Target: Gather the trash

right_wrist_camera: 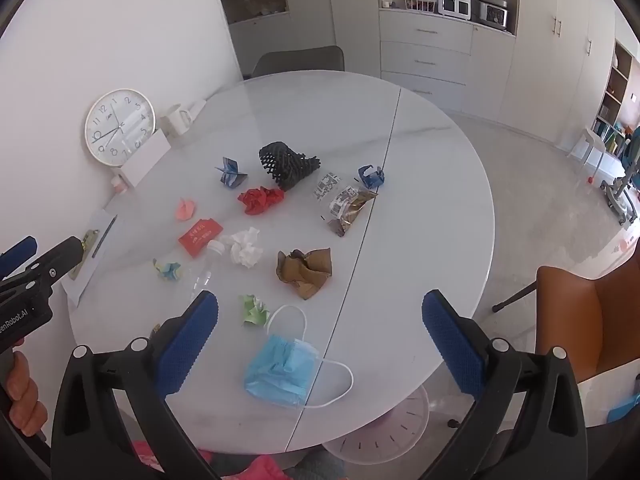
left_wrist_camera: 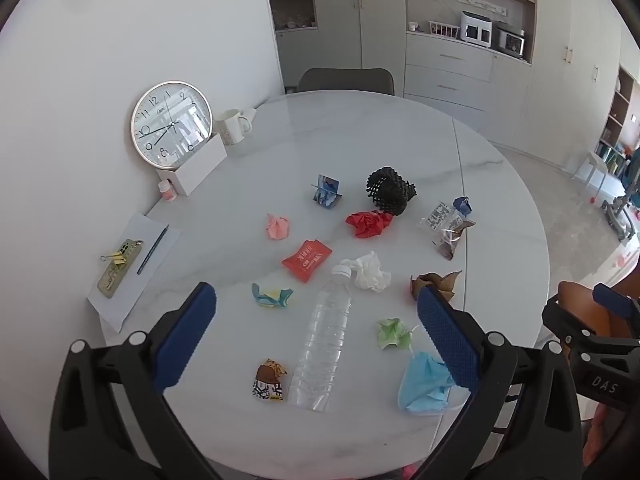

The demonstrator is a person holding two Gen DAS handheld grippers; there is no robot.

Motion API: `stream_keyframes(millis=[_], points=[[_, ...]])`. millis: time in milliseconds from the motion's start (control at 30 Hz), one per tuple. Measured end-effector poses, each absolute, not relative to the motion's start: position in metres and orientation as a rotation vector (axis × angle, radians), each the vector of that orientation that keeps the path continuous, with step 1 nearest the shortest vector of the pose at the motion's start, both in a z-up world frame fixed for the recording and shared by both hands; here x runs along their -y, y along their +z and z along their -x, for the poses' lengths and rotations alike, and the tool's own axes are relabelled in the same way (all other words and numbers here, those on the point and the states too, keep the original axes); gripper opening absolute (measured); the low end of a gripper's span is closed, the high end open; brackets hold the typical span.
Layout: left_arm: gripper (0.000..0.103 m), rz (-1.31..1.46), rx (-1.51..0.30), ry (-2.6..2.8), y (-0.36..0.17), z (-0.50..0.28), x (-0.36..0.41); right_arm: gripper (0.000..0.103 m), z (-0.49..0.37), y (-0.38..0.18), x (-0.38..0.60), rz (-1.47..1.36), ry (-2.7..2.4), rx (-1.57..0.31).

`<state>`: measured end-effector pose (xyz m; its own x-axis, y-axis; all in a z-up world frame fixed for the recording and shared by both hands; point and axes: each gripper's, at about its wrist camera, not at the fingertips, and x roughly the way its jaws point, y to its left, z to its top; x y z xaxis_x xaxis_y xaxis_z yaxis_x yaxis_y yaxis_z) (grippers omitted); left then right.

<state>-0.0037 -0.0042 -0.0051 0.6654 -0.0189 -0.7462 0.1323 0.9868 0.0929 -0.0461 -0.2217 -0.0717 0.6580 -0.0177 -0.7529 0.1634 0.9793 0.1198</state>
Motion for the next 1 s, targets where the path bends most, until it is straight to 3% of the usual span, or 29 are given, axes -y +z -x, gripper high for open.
stream_keyframes(millis=[1000], points=[[0.097,-0.116,-0.873,-0.105,-0.009,-0.007,0.001,0.101,0.039,-0.077,0.218,-0.18,-0.107,-0.883]])
